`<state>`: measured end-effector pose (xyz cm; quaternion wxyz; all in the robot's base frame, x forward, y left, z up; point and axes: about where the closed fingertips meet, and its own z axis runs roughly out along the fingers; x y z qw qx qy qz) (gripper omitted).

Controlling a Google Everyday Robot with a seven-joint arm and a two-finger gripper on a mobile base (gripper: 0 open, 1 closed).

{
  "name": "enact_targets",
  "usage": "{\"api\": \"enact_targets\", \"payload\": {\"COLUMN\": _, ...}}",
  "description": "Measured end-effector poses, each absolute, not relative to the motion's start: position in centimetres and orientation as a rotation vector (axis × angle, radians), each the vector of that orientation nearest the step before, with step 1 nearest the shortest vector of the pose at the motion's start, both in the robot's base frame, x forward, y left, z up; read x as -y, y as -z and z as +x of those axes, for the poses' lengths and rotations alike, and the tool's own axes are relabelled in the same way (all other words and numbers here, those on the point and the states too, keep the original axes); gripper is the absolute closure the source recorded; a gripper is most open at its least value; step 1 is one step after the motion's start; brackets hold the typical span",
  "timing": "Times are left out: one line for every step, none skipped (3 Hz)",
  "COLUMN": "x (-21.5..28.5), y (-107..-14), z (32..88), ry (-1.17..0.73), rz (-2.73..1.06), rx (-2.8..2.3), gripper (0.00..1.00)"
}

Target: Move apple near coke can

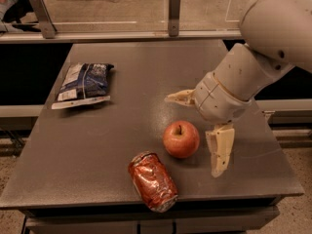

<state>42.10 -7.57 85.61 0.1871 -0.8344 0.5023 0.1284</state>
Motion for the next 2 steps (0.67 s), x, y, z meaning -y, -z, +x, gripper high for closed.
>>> {"api": "enact_targets", "payload": {"x": 11.29, "y": -87.45, "z": 42.12, "ry": -0.334, "rz": -2.248, "rx": -1.428, "gripper": 0.00}}
{"api": "enact_targets", "payload": {"x": 11.28, "y": -87.45, "z": 42.12, "ry": -0.334, "rz": -2.248, "rx": -1.428, "gripper": 0.00}}
